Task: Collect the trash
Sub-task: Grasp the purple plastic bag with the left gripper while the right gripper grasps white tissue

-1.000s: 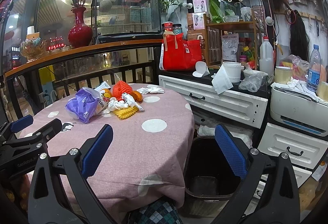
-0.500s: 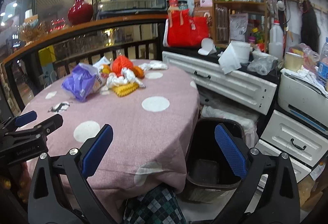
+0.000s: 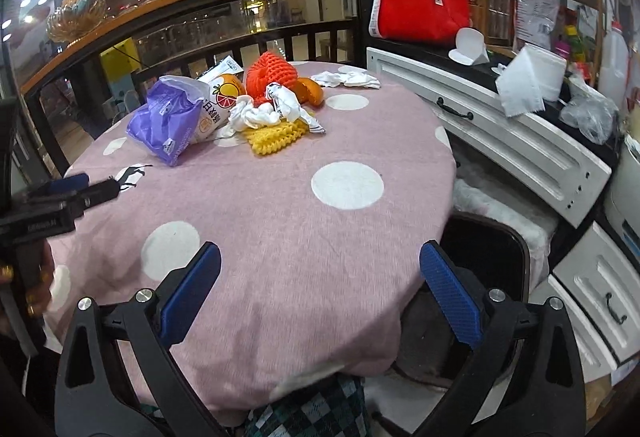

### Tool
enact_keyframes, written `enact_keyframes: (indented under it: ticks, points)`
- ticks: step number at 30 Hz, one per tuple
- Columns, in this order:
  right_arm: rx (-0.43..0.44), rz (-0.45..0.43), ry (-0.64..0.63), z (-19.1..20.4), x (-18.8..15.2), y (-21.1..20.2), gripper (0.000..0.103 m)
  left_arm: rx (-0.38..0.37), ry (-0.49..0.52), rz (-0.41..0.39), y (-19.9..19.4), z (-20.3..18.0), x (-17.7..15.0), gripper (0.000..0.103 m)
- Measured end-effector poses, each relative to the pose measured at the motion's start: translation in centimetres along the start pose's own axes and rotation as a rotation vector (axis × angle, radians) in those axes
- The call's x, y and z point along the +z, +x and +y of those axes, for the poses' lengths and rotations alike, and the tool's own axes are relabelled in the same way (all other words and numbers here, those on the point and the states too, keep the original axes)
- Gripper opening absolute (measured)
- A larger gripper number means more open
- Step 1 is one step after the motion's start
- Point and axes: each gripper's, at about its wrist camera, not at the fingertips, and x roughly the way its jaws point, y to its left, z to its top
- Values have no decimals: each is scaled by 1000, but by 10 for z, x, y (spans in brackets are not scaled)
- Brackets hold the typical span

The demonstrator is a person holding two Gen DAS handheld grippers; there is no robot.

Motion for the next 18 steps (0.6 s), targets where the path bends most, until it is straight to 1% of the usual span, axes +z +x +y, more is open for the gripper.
enact_keyframes:
  ticks: [2,5,8,11,13,14,15,17,18]
  points:
    - [11,-1,-4,1,8,7,98,-2,-19,8,9,13,14,97]
    - [28,-8,-11,5,16,12,98,-31,-42,32,28,34,37,97]
    - [40,-13,-17,8,18,13,98,-42,-50,62,45,47,54,96]
    - [46,-6,-23,11,17,15,98,-89,-67,65,56,51,68,96]
    - [48,0,-32,13,16,17,98,-80,-51,51,62,49,74,95]
    - [50,4,-36,13,16,18,98,-64,-43,53,65,49,75,92]
    - [52,6,-39,14,17,19,98,-53,-45,53,68,50,76,87]
    - [51,3,-52,15,17,20,98,-53,-60,51,72,56,78,82]
    - [47,0,-60,15,17,20,98,-57,-66,48,72,58,78,75]
